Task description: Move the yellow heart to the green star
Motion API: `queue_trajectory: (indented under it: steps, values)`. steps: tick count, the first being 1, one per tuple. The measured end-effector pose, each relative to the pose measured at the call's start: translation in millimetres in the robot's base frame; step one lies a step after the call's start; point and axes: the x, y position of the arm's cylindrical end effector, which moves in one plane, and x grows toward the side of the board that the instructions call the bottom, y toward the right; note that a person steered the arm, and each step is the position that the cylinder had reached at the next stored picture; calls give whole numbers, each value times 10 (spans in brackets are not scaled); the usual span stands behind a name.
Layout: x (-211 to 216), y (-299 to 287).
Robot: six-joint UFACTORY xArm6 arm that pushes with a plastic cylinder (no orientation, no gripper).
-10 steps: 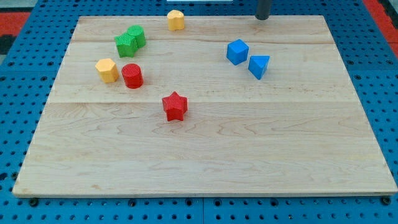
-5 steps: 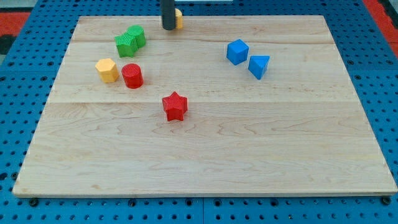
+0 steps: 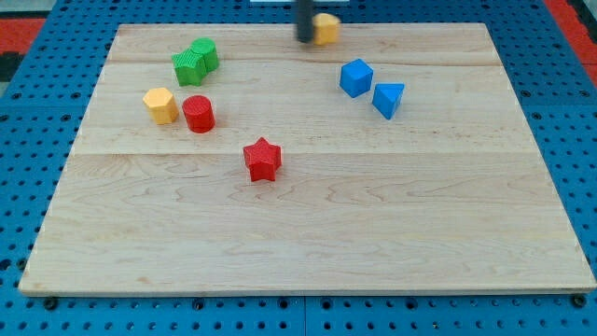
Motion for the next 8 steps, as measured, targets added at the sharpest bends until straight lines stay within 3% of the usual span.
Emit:
queue_trajectory:
  steps: [1,2,4,5,6,7,8]
  values:
    - [21,670]
    - [-506,1013]
    - [-283,-349]
    - [367,-438]
    - [133,10]
    - [-367,57]
    - [-514,-163]
